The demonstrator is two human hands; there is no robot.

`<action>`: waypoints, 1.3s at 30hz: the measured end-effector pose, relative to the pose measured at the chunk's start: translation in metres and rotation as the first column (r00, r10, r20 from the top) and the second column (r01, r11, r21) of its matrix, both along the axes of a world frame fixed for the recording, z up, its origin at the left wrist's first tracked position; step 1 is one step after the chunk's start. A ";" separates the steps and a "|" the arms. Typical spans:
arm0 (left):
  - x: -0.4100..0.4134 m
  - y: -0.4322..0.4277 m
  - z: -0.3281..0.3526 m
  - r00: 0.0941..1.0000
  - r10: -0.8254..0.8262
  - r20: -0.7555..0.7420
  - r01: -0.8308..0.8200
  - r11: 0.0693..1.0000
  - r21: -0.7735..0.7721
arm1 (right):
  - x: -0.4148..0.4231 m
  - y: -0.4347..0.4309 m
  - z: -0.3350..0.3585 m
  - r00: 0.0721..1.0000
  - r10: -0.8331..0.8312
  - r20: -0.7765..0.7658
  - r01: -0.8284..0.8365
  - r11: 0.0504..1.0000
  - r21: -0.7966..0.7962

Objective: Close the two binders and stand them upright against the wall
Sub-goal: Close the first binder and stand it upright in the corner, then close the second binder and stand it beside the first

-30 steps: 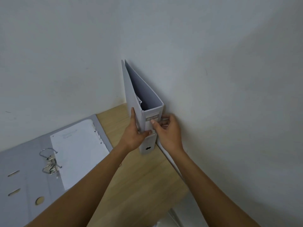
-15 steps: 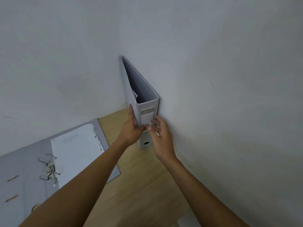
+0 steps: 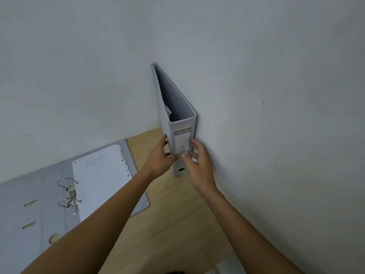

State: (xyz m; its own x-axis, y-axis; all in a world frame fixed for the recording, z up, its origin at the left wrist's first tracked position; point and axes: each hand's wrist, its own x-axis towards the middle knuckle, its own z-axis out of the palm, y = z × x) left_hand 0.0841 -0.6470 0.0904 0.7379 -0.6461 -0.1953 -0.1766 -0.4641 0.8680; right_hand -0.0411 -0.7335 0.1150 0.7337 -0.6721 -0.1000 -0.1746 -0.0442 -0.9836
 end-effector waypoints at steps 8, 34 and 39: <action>-0.017 0.044 0.001 0.995 0.064 -0.076 -0.061 0.997 0.038 | -0.002 0.018 0.005 0.996 0.083 -0.042 -0.083 0.997 -0.008; 0.003 0.490 -0.062 0.699 0.670 -0.252 -0.613 0.742 0.273 | 0.086 0.347 -0.097 0.661 0.608 -0.440 -0.578 0.786 0.218; 0.001 0.568 -0.072 0.561 0.776 -0.288 -0.708 0.630 0.320 | 0.107 0.398 -0.119 0.588 0.642 -0.492 -0.614 0.750 0.245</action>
State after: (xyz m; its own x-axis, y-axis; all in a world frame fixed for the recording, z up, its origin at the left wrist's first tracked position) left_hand 0.0850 -0.0787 0.0186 0.7871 0.1611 -0.5954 0.6023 -0.4085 0.6858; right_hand 0.0662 -0.3356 -0.0037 0.7917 -0.0488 -0.6089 -0.5930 -0.3006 -0.7470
